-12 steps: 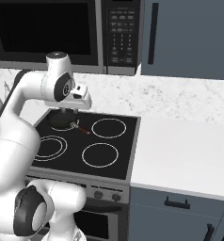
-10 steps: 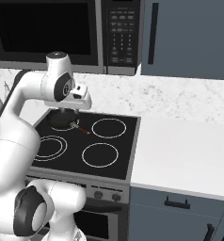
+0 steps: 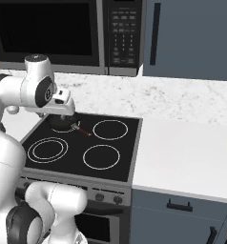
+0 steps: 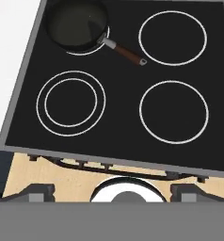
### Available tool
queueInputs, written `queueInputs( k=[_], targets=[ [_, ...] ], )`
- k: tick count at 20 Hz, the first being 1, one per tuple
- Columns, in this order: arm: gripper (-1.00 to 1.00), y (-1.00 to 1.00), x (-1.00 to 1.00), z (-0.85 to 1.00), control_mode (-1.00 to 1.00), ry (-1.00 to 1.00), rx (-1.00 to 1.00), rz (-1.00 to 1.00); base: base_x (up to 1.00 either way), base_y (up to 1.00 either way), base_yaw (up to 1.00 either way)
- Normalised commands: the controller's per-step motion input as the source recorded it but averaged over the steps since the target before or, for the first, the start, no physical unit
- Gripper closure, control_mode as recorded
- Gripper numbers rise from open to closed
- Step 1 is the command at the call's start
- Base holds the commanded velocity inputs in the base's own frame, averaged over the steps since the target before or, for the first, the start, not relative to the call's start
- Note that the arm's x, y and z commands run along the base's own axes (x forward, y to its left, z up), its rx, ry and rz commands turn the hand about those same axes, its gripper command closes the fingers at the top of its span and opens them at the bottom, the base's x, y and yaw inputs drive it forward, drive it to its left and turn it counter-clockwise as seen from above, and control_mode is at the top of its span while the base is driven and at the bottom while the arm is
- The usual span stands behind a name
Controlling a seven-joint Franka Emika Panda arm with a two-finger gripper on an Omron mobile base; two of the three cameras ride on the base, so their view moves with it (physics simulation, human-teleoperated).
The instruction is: Pick the kettle from the counter and place it on a stove burner. Then turn the burner on.
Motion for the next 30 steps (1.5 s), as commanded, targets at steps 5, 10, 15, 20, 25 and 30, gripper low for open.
queueInputs(
  k=[5, 10, 15, 20, 25, 30],
  targets=[
    [-1.0, 0.92, 0.07, 0.0, -1.0, 0.0, 0.0, 0.18, 0.0, 0.0, 0.0],
    [-1.0, 0.85, 0.14, 0.0, -1.0, 0.02, 0.0, 0.24, 0.0, 0.0, 0.0],
    [-1.0, 0.86, 0.08, 0.0, -1.0, 0.1, 0.0, 0.4, 0.0, 0.0, 0.0],
    [-1.0, 0.94, 0.11, 0.0, -1.0, 0.14, 0.0, 0.42, 0.0, 0.0, 0.0],
    [-1.0, 0.95, 0.0, 0.0, -1.0, 0.02, 0.0, 0.32, 0.0, 0.0, 0.0],
    [-1.0, 0.91, 0.0, -0.13, -1.0, 0.0, 0.0, 0.22, 0.0, 0.0, 0.0]
  ],
)
